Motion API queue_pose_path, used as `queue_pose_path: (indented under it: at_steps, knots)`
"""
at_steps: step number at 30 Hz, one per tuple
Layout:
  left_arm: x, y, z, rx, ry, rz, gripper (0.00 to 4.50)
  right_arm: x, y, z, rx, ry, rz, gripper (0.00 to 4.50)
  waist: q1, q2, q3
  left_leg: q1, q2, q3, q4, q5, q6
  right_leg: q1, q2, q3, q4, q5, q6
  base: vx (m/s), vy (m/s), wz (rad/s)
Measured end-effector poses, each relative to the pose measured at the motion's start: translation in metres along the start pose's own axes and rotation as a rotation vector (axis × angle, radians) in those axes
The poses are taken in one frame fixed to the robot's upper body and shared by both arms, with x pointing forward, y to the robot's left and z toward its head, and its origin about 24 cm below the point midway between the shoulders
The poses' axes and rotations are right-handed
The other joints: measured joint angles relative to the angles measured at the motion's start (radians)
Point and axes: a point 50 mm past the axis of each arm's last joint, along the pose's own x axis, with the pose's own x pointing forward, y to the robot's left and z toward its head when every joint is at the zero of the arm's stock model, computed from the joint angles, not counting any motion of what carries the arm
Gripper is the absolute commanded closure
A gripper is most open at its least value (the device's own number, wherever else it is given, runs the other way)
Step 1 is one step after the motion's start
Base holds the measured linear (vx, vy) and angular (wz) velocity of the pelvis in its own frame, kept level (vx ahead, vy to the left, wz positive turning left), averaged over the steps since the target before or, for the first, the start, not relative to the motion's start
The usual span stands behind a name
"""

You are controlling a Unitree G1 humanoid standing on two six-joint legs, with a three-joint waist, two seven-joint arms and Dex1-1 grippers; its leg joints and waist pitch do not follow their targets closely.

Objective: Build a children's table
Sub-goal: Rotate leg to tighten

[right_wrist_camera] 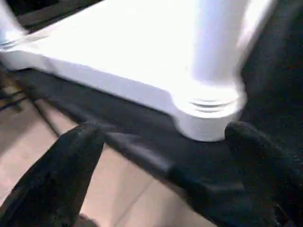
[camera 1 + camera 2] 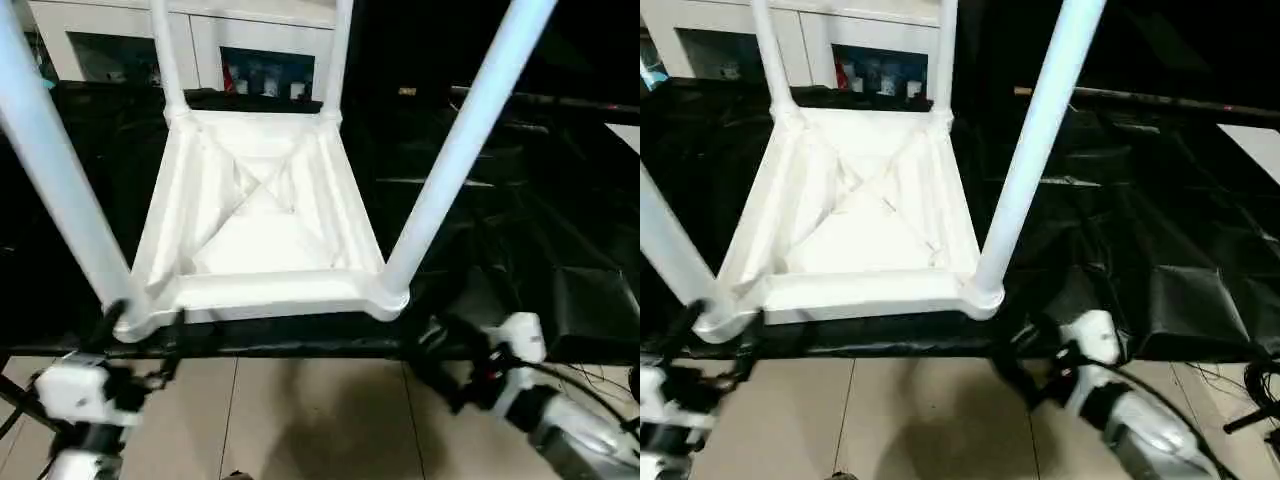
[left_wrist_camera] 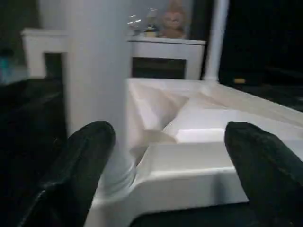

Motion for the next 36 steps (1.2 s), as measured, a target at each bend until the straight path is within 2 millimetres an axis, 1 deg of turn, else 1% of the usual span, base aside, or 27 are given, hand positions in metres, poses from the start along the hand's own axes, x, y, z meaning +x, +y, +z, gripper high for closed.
queue_pose_path:
  at_steps: [3, 5, 6, 7, 9, 10, 13, 14, 16, 19, 22, 23, 26, 27, 29, 31, 32, 34, 36]
  knots:
    - [0.003, 0.001, 0.0, -0.007, -0.012, 0.016, 0.09, 0.007, 0.003, 0.0, 0.008, -0.011, 0.019, 0.0, 0.015, 0.0, 0.001, 0.001, 0.0, 0.0, -0.001, 0.0, 0.0, 0.0, 0.0, 0.0, 0.0, 0.0, 0.0, 0.0, 0.0, 0.0]
    - [0.014, 0.0, 0.004, -0.012, -0.056, 0.041, 0.09, 0.013, 0.002, 0.004, 0.001, -0.028, 0.025, 0.0, 0.023, 0.0, 0.002, 0.001, 0.0, 0.001, -0.001, 0.0, -0.001, 0.0, 0.0, 0.0, 0.0, 0.0, 0.0, 0.0, 0.0, 0.0]
    - [0.021, 0.0, 0.008, -0.009, -0.081, 0.053, 0.09, 0.016, 0.003, 0.006, -0.004, -0.038, 0.032, 0.0, 0.026, 0.001, 0.002, 0.004, 0.0, 0.001, -0.001, 0.001, -0.001, -0.001, 0.0, 0.001, 0.0, 0.0, 0.0, 0.0, 0.0, 0.0]
    - [0.025, 0.001, 0.01, -0.011, -0.098, 0.066, 0.09, 0.019, 0.003, 0.007, -0.008, -0.041, 0.04, 0.0, 0.026, 0.0, 0.002, 0.005, 0.0, 0.001, -0.001, 0.001, -0.001, 0.0, 0.0, 0.001, 0.001, 0.0, 0.0, 0.0, 0.0, 0.0]
    - [0.036, 0.003, 0.014, -0.017, -0.12, 0.084, 0.09, 0.025, 0.003, 0.008, -0.01, -0.049, 0.045, 0.0, 0.026, -0.002, 0.002, 0.006, 0.0, 0.001, -0.001, 0.001, -0.003, -0.001, 0.0, 0.001, 0.002, 0.001, -0.001, 0.0, 0.0, 0.0]
    - [0.038, 0.003, 0.016, -0.017, -0.125, 0.085, 0.09, 0.027, 0.003, 0.008, -0.009, -0.049, 0.048, 0.0, 0.026, -0.002, 0.002, 0.005, 0.0, 0.001, -0.001, 0.002, -0.003, -0.001, 0.0, 0.001, 0.002, 0.001, -0.001, 0.0, 0.0, 0.0]
    - [0.051, 0.007, 0.017, -0.013, -0.093, 0.073, 0.09, 0.033, 0.002, 0.008, -0.014, -0.05, 0.046, 0.0, 0.024, -0.002, 0.002, 0.004, 0.0, 0.001, -0.002, 0.003, -0.005, 0.0, 0.0, 0.001, 0.003, 0.003, 0.0, 0.0, 0.0, 0.0]
    - [0.056, 0.008, 0.015, 0.015, -0.058, 0.06, 0.09, 0.034, 0.002, 0.008, -0.015, -0.049, 0.042, 0.0, 0.024, -0.001, 0.002, 0.004, 0.0, 0.001, -0.002, 0.004, -0.006, 0.0, 0.0, 0.001, 0.003, 0.004, 0.0, 0.0, 0.0, 0.0]
    - [0.059, 0.009, 0.01, 0.035, -0.02, 0.046, 0.09, 0.037, 0.002, 0.009, -0.02, -0.05, 0.042, 0.0, 0.023, 0.0, 0.002, 0.004, 0.0, 0.001, -0.003, 0.004, -0.006, 0.0, 0.0, 0.001, 0.002, 0.004, 0.0, 0.0, 0.0, 0.0]
    - [0.063, 0.009, 0.002, 0.025, 0.044, 0.065, 0.09, 0.042, 0.004, 0.011, -0.02, -0.053, 0.052, 0.0, 0.025, 0.001, 0.002, 0.004, 0.0, 0.001, -0.004, 0.005, -0.007, 0.0, 0.0, 0.001, 0.003, 0.004, 0.0, 0.0, 0.0, 0.0]
    - [0.065, 0.01, -0.002, 0.005, 0.086, 0.095, 0.09, 0.044, 0.009, 0.008, 0.013, -0.034, 0.114, 0.0, 0.027, 0.001, 0.002, 0.004, 0.0, 0.001, -0.005, 0.005, -0.007, 0.001, 0.0, 0.001, 0.002, 0.004, 0.0, 0.0, 0.0, 0.0]
    - [0.065, 0.01, -0.004, -0.002, 0.104, 0.107, 0.35, 0.044, 0.012, 0.006, 0.033, -0.019, 0.16, 0.0, 0.028, 0.002, 0.003, 0.004, 0.0, 0.001, -0.005, 0.005, -0.007, 0.001, 0.0, 0.001, 0.002, 0.004, 0.0, 0.0, 0.0, 0.0]
    - [0.067, 0.011, -0.005, -0.009, 0.127, 0.126, 0.47, 0.043, 0.018, 0.004, 0.043, 0.008, 0.25, 0.0, 0.03, 0.002, 0.003, 0.004, 0.001, 0.001, -0.005, 0.005, -0.007, 0.001, 0.0, 0.001, 0.002, 0.004, 0.0, 0.0, 0.0, 0.0]
    - [0.067, 0.011, -0.006, -0.011, 0.134, 0.132, 0.47, 0.044, 0.019, 0.005, 0.04, 0.01, 0.265, 0.0, 0.031, 0.002, 0.003, 0.004, 0.001, 0.001, -0.005, 0.005, -0.007, 0.001, 0.0, 0.001, 0.002, 0.004, 0.0, 0.0, 0.0, 0.0]
    - [0.067, 0.011, -0.008, -0.018, 0.158, 0.147, 0.78, 0.047, 0.017, 0.008, 0.021, 0.008, 0.285, 0.0, 0.032, 0.002, 0.003, 0.004, 0.001, 0.001, -0.004, 0.005, -0.007, 0.001, 0.0, 0.001, 0.002, 0.005, -0.002, 0.0, 0.0, 0.0]
    - [0.067, 0.011, -0.009, -0.025, 0.167, 0.163, 0.84, 0.05, 0.015, 0.01, 0.009, 0.005, 0.293, 0.0, 0.035, 0.002, 0.002, 0.005, 0.001, 0.001, -0.004, 0.005, -0.007, 0.001, 0.0, 0.001, 0.002, 0.006, -0.002, 0.0, 0.0, 0.0]
    - [0.066, 0.011, -0.01, -0.034, 0.174, 0.17, 0.98, 0.052, 0.015, 0.011, 0.004, 0.006, 0.303, 0.0, 0.037, 0.002, 0.002, 0.005, 0.001, 0.001, -0.004, 0.005, -0.007, 0.001, 0.0, 0.001, 0.003, 0.006, -0.003, 0.0, 0.0, 0.0]
    - [0.065, 0.009, -0.013, -0.05, 0.193, 0.177, 1.22, 0.056, 0.015, 0.011, -0.005, 0.01, 0.324, 0.0, 0.044, 0.003, 0.003, 0.004, 0.001, 0.001, -0.004, 0.005, -0.007, 0.001, 0.0, 0.001, 0.002, 0.006, -0.003, 0.0, 0.0, 0.0]
    - [0.065, 0.009, -0.013, -0.059, 0.196, 0.178, 1.33, 0.057, 0.018, 0.009, -0.004, 0.018, 0.35, 0.0, 0.048, 0.004, 0.003, 0.004, 0.001, 0.001, -0.005, 0.005, -0.007, 0.001, 0.0, 0.001, 0.002, 0.006, -0.003, 0.0, 0.0, 0.0]
